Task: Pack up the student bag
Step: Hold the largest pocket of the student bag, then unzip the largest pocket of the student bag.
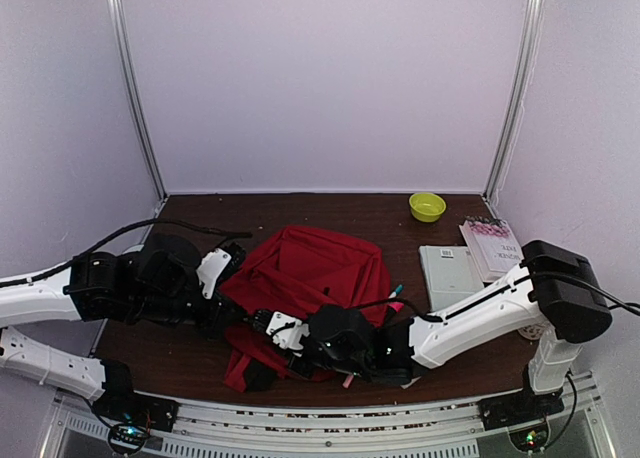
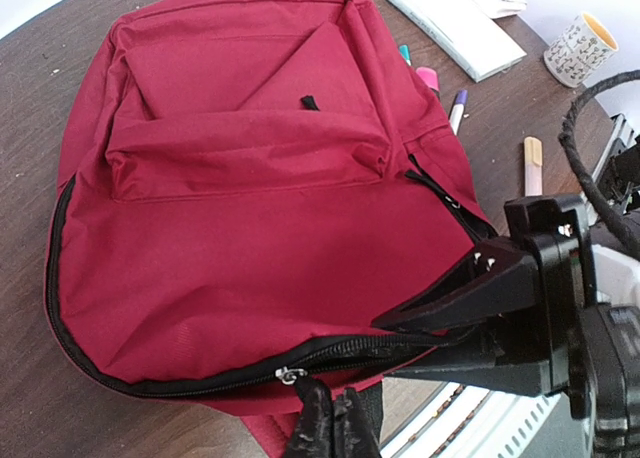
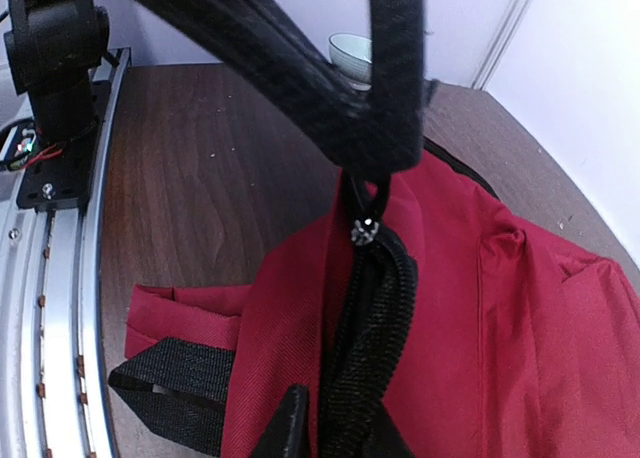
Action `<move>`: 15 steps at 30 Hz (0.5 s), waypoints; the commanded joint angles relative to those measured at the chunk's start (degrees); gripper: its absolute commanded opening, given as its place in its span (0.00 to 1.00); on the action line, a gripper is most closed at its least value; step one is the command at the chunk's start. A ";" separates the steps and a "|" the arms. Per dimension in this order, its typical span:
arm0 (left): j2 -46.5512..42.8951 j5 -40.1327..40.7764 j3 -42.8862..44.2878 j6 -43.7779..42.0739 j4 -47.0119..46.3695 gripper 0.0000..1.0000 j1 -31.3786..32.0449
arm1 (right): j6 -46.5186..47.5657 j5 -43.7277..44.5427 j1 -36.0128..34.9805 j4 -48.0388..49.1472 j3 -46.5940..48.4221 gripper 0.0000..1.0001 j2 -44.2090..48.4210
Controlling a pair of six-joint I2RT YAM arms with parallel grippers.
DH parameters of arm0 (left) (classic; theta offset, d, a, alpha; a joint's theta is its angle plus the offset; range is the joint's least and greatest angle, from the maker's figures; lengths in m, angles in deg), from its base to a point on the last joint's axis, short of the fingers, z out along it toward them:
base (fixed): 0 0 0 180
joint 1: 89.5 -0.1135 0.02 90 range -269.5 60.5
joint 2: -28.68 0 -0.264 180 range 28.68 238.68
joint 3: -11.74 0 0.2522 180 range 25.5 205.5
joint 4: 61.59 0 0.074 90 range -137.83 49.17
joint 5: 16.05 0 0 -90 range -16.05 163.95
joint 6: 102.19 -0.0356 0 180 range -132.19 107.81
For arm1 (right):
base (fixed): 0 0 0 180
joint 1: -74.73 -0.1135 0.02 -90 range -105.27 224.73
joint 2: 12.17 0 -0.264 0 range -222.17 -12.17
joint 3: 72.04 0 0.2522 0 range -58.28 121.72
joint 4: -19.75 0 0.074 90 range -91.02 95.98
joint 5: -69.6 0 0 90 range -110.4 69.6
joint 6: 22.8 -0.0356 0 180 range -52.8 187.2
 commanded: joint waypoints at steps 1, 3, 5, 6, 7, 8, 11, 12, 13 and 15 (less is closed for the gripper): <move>-1.13 0.59 -0.08 0.03 -2.92 0.00 -0.33 | 0.68 1.88 -0.27 -0.87 -0.98 0.09 -0.25; -1.21 2.10 -0.28 0.67 -1.79 0.00 -0.33 | 0.52 1.69 -0.25 -0.13 -1.76 0.02 0.28; -0.93 4.02 -0.18 1.57 0.02 0.00 -0.41 | 0.22 1.44 -0.25 0.77 -2.93 0.00 1.18; -0.71 5.02 0.04 2.00 0.90 0.00 -0.42 | 0.08 1.24 -0.32 1.26 -3.55 0.00 1.76; -0.31 5.78 0.30 2.42 1.71 0.00 -0.61 | -0.09 0.89 -0.27 1.64 -4.26 0.00 2.39; 0.24 6.16 0.76 2.53 2.63 0.00 -0.90 | -0.09 0.19 -0.25 1.99 -5.10 0.00 3.01; 2.43 7.74 2.33 2.98 5.58 0.00 -1.60 | 0.21 -2.01 -0.27 2.95 -8.24 0.00 4.86; 3.04 8.21 2.74 3.21 6.49 0.00 -2.03 | 0.31 -2.57 -0.32 3.48 -9.31 0.00 5.48; 3.35 8.55 2.91 3.30 7.28 0.00 -2.65 | 0.33 -2.94 -0.34 4.06 -10.41 0.00 6.18; 3.43 8.71 2.94 3.45 8.43 0.00 -4.12 | 0.32 -3.27 -0.23 5.44 -12.43 0.00 7.44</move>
